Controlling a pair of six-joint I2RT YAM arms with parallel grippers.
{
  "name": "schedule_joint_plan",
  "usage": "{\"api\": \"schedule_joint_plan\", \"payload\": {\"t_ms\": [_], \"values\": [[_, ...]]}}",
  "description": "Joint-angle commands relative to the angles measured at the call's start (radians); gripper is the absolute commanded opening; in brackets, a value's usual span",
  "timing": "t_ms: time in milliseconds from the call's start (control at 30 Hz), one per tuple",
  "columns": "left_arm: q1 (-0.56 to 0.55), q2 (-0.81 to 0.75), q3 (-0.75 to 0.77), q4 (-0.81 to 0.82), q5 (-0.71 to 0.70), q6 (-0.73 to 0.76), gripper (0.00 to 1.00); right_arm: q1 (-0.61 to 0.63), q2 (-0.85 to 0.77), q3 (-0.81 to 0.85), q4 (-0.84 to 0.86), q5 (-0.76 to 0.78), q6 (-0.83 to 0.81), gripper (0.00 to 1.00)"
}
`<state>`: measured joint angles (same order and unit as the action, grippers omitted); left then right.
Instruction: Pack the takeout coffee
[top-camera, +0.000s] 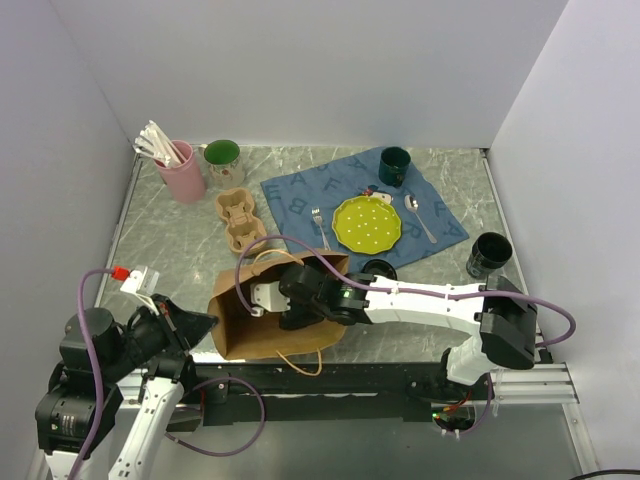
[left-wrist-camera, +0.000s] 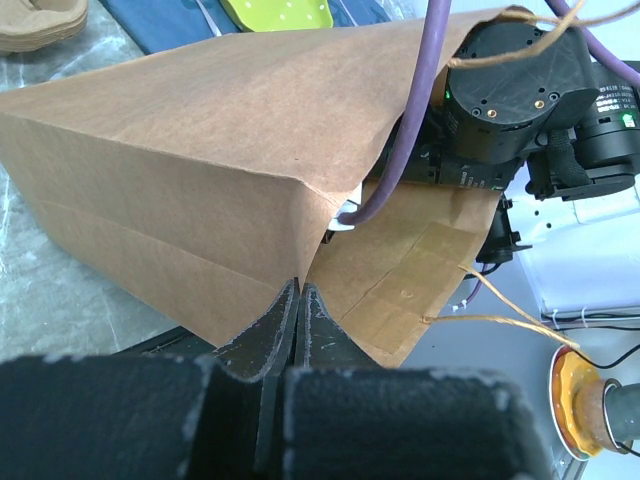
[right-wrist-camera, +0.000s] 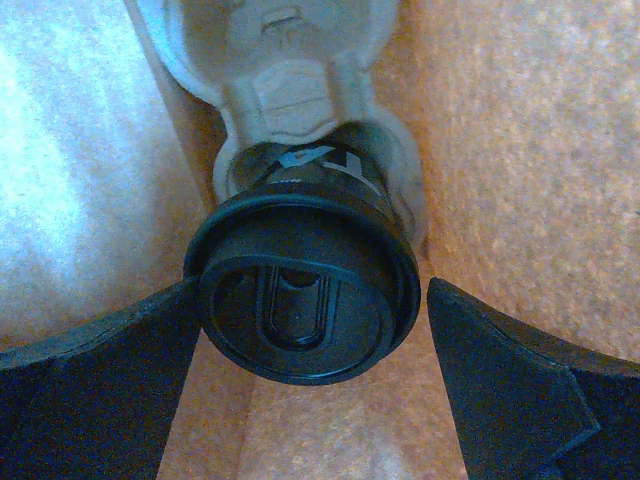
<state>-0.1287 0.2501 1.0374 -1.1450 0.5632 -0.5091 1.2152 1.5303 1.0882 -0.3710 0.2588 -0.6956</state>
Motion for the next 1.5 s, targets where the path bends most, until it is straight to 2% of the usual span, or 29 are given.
{"api": "schedule_joint_plan", "payload": {"t_ms": [0,267,467,767,1467], "values": [[-0.003,0.026,0.03,0.036,0.029,-0.005,0.01,-0.006,-0.047,0.041,-0.057,-0.024,0.018,1.0],[-0.002,0.046,0.039,0.045,0.018,-0.037,0.01,-0.006,-0.061,0.068,-0.112,-0.055,0.021,1.0],[-0.002,0.057,0.047,0.059,0.023,-0.045,0.01,-0.006,-0.079,0.073,-0.14,-0.092,0.019,0.93],[-0.003,0.095,0.067,0.053,0.026,-0.063,0.01,-0.016,-0.073,0.122,-0.227,-0.164,0.036,1.0],[-0.003,0.207,0.138,-0.01,0.014,-0.081,0.01,-0.043,-0.059,0.256,-0.367,-0.23,0.051,0.95]]}}
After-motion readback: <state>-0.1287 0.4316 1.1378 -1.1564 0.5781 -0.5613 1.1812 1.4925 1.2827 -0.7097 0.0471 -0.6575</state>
